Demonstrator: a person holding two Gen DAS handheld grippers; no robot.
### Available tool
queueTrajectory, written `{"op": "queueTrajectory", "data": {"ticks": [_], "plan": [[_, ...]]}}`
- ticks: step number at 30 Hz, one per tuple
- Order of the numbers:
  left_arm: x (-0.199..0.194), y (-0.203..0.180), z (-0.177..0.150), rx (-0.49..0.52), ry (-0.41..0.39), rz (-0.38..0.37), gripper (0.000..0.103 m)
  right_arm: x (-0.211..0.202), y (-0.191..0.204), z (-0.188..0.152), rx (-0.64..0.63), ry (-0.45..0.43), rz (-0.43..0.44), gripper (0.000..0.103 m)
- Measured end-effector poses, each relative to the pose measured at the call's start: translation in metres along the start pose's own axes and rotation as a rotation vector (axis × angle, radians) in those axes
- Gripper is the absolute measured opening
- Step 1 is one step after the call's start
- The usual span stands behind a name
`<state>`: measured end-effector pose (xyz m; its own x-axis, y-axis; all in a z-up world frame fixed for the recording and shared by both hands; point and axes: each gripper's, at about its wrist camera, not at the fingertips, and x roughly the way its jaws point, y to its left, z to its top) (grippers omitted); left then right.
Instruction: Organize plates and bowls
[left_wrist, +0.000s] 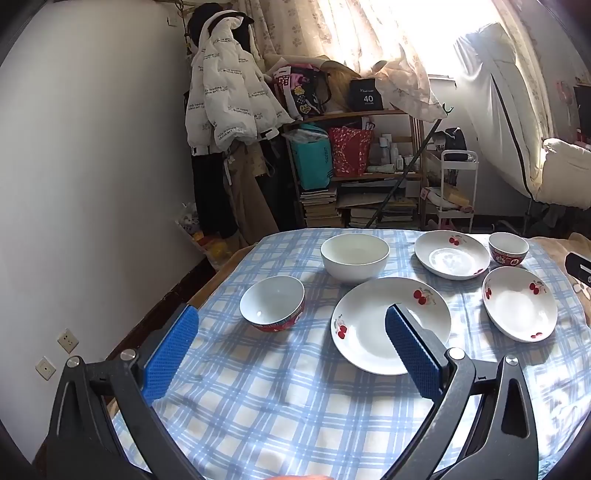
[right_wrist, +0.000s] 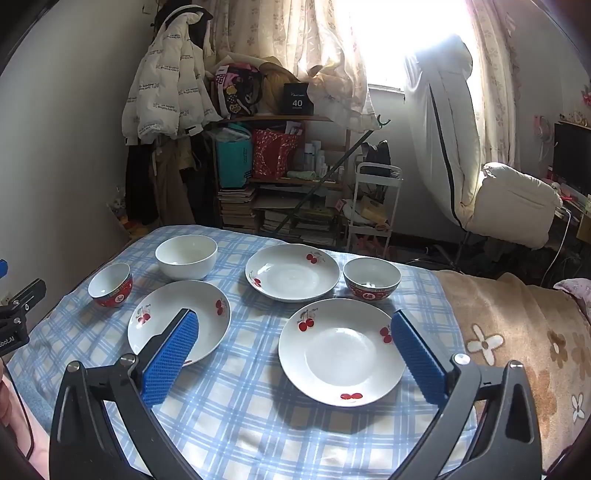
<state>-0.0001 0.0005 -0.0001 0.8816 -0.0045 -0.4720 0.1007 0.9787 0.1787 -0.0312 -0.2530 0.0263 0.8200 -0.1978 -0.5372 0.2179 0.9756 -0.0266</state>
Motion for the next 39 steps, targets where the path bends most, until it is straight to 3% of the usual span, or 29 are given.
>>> {"op": "queueTrajectory", "data": {"ticks": [39], "plan": [[-0.0023,0.0010,0.0037,0.011,0.004,0.000,0.100,0.0020,-0.0007,-0.0006,0.003,0.009,0.003,0.103]]}}
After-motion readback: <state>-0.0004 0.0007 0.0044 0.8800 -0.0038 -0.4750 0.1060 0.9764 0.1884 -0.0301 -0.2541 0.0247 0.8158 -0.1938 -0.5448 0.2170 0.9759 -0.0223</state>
